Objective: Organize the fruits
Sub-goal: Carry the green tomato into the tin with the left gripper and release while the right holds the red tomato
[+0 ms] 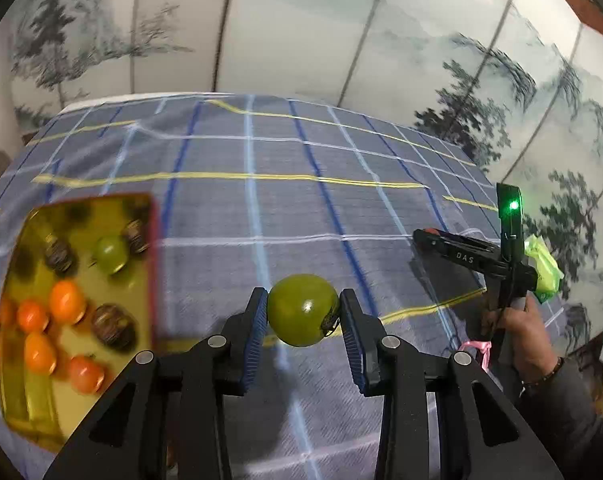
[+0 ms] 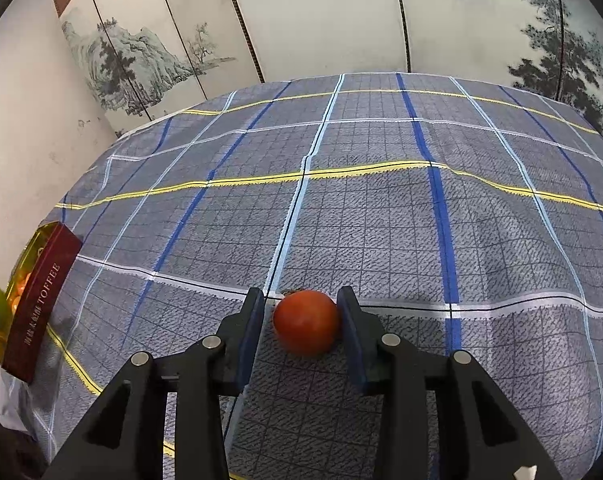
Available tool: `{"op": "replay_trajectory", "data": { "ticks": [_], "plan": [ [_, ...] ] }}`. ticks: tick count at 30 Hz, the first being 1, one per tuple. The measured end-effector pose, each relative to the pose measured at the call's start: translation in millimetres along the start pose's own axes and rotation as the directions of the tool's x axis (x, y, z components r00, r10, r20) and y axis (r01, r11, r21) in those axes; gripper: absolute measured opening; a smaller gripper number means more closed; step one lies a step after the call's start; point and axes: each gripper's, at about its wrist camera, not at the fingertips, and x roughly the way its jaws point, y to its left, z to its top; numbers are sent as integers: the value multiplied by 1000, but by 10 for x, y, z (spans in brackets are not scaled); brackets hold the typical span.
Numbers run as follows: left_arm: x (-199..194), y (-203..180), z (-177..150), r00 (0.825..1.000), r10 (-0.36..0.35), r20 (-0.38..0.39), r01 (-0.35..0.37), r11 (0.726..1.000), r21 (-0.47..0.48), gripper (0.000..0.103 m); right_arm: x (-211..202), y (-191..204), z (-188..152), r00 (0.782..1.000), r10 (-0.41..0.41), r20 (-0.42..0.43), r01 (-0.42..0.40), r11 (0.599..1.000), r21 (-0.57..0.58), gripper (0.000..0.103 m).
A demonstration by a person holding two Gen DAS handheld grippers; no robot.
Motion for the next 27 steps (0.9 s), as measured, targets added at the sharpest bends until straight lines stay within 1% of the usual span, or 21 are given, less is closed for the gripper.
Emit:
{"op": "replay_trajectory", "data": {
  "ticks": [4, 8, 14, 20, 27],
  "plan": [
    [-243, 308, -112, 998, 51, 21, -49, 997, -52, 38, 2, 34, -3, 1000, -23, -2, 23, 1000, -14, 34],
    [-423, 635, -253, 993, 119, 28, -115, 988, -98, 38, 6, 43, -1, 999, -35, -3, 35, 999, -20, 34],
    [-532, 1007, -417, 985, 174, 17, -169, 971, -167, 38, 18, 70, -2, 999, -52, -5, 52, 998, -33, 34],
    [-508, 1181, -531, 984, 181, -1, -177, 965, -196, 38, 17, 79, -4, 999, -54, -5, 54, 998, -34, 34],
    [-449, 1177, -560, 987, 159, -17, -160, 968, -193, 38, 19, 78, -3, 999, -53, -5, 53, 998, -34, 34]
  ]
}}
